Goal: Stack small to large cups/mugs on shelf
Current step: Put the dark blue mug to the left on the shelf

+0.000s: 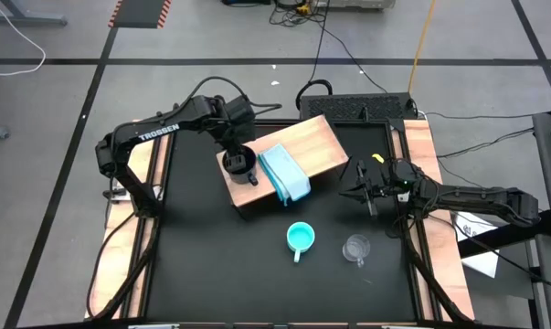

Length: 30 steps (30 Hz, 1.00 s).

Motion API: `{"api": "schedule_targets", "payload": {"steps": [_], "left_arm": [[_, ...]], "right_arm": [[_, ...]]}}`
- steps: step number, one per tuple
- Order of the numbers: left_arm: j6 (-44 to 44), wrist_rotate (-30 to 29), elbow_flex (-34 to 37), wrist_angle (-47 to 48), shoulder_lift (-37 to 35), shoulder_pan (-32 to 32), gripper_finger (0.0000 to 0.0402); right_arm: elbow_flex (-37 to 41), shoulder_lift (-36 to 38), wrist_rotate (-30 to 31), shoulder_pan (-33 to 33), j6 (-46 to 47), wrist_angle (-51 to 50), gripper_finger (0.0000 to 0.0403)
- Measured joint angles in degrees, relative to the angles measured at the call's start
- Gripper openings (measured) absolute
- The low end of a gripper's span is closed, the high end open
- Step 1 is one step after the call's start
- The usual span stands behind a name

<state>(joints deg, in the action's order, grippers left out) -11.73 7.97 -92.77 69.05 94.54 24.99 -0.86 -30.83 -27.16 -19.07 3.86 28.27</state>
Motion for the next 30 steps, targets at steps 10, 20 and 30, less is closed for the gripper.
{"api": "schedule_targets", "payload": {"steps": [10, 20, 30], "left_arm": [[2.03, 1.71, 0.00, -0.13, 0.00, 0.04, 0.0088], [3.06, 2.49, 0.00, -0.12, 0.00, 0.07, 0.0088], [1.91, -0.66, 0.00, 0.01, -0.02, 0.07, 0.0088]], "right_arm": [[0.00, 0.02, 0.00, 0.00, 0.00, 0.03, 0.0000], [0.01, 0.00, -0.02, 0.00, 0.00, 0.02, 0.0000], [-0.01, 0.00, 0.01, 0.00, 0.00, -0.31, 0.0000]]}}
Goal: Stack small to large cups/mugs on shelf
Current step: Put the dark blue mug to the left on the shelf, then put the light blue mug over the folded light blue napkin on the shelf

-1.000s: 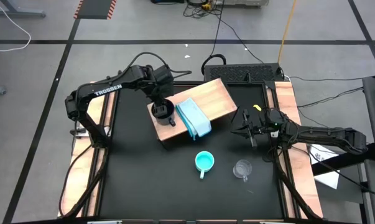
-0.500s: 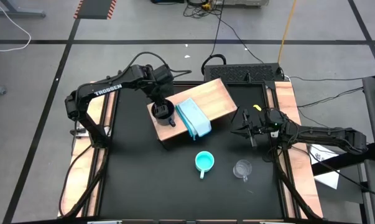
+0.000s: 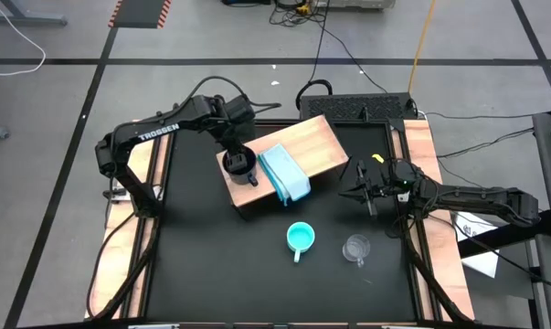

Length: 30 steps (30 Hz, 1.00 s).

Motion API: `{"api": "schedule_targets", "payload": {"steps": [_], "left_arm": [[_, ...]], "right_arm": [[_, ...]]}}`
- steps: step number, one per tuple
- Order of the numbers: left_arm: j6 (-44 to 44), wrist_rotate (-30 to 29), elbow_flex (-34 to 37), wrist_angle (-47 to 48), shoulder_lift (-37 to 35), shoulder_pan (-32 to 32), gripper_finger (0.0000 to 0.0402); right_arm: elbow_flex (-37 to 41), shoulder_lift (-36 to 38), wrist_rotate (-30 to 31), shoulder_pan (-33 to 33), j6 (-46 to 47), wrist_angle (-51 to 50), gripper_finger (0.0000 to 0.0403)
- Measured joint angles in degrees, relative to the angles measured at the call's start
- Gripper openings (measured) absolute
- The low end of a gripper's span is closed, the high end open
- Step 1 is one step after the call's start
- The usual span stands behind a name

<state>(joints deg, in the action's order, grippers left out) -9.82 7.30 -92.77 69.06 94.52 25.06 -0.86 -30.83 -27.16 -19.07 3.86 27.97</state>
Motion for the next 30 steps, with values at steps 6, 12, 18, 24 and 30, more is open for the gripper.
{"api": "schedule_targets", "payload": {"steps": [6, 12, 18, 24, 30], "left_arm": [[0.08, 0.10, -0.49, 1.60, 0.00, 0.00, 0.0118], [0.04, 0.07, -2.45, 1.58, -0.04, -0.02, 0.0201], [0.26, 0.12, -3.08, 1.53, -0.09, -0.02, 0.0249], [0.78, 0.14, -3.08, 2.45, -0.09, -0.02, 0.0255], [0.89, 0.14, -3.08, 3.72, -0.09, -0.02, 0.0255]], "right_arm": [[0.00, 0.01, -0.01, 0.00, -0.01, 0.00, 0.0000], [0.02, 0.02, -0.01, 0.00, 0.00, 0.00, 0.0000], [0.00, 0.00, -0.02, 0.00, 0.00, 0.00, 0.0000], [0.01, 0.00, -0.01, 0.00, 0.00, 0.00, 0.0000], [0.02, 0.01, -0.01, 0.00, 0.00, 0.00, 0.0000]]}}
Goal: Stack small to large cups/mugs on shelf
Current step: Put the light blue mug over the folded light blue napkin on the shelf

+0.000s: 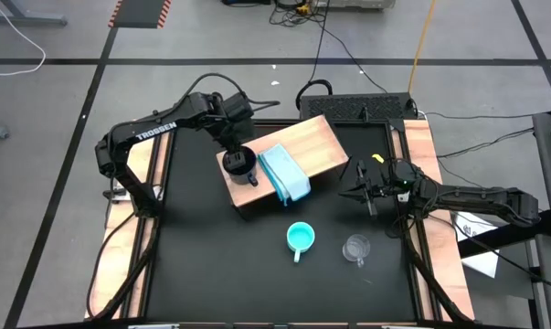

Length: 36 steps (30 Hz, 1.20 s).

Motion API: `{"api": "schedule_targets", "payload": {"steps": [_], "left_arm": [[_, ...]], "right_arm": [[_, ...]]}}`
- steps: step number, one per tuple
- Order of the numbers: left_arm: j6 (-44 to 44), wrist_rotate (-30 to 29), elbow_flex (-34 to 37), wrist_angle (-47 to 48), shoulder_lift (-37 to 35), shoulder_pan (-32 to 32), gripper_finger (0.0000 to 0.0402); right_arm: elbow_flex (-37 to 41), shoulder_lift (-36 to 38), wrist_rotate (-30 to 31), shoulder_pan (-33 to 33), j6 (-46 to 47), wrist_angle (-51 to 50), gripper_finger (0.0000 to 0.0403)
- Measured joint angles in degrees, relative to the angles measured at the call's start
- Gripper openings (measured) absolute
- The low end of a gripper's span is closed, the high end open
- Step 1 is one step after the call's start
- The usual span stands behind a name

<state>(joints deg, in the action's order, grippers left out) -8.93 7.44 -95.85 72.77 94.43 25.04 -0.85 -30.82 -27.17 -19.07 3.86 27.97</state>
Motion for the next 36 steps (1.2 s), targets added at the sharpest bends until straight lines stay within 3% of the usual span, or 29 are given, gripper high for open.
{"api": "schedule_targets", "payload": {"steps": [18, 36], "left_arm": [[-0.44, 0.00, -0.40, 0.85, -0.18, -0.02, 0.0255], [0.25, -2.11, -21.60, 7.77, -0.44, -2.88, 0.0255]], "right_arm": [[0.01, -0.01, -0.01, 0.00, 0.00, -0.44, 0.0000], [-0.01, 0.01, 0.00, 0.00, -0.02, -0.44, 0.0000]]}}
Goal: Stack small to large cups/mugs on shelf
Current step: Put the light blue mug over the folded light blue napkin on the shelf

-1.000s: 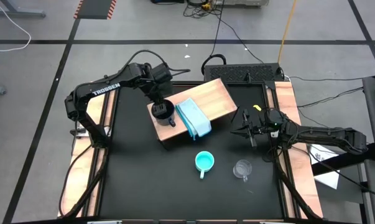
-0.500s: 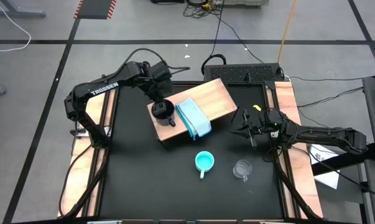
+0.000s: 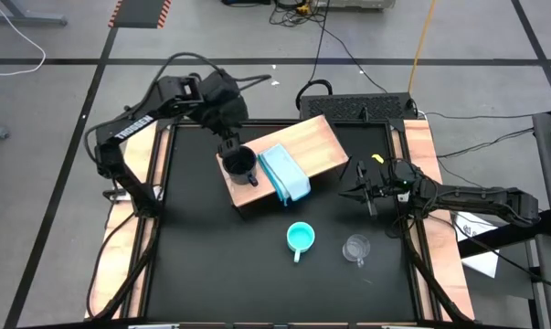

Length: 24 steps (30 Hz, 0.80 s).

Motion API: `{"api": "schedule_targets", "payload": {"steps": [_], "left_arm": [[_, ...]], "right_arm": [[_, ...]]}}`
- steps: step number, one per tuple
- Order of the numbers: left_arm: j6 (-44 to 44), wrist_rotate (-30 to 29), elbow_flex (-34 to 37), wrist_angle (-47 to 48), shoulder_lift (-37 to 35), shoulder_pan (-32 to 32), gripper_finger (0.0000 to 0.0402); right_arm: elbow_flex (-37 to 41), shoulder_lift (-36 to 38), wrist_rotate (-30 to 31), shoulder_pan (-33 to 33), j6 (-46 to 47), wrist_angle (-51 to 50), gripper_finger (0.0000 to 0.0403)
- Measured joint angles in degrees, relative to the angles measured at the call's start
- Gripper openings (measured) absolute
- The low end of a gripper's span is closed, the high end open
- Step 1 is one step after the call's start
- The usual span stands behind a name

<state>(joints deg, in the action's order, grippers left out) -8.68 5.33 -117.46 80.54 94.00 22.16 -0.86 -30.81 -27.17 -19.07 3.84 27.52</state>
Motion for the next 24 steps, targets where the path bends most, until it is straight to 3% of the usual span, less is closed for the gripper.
{"api": "schedule_targets", "payload": {"steps": [5, 11, 13, 24], "left_arm": [[-2.93, -0.81, -1.33, 1.00, -0.53, -1.98, 0.0211], [-6.21, -2.62, -1.33, 4.37, -2.10, -4.06, 0.0052], [-6.45, -2.69, -1.33, 5.50, -2.82, -4.92, 0.0015], [-4.81, -4.09, -1.30, 4.15, -11.62, -13.90, 0.0002]], "right_arm": [[0.01, -0.01, -0.01, 0.00, 0.00, -0.01, 0.0000], [0.01, -0.01, 0.00, -0.01, 0.00, 0.01, 0.0000], [0.00, 0.00, 0.00, 0.00, 0.00, 0.01, 0.0000], [-0.01, -0.01, 0.00, 0.00, 0.00, 0.01, 0.0000]]}}
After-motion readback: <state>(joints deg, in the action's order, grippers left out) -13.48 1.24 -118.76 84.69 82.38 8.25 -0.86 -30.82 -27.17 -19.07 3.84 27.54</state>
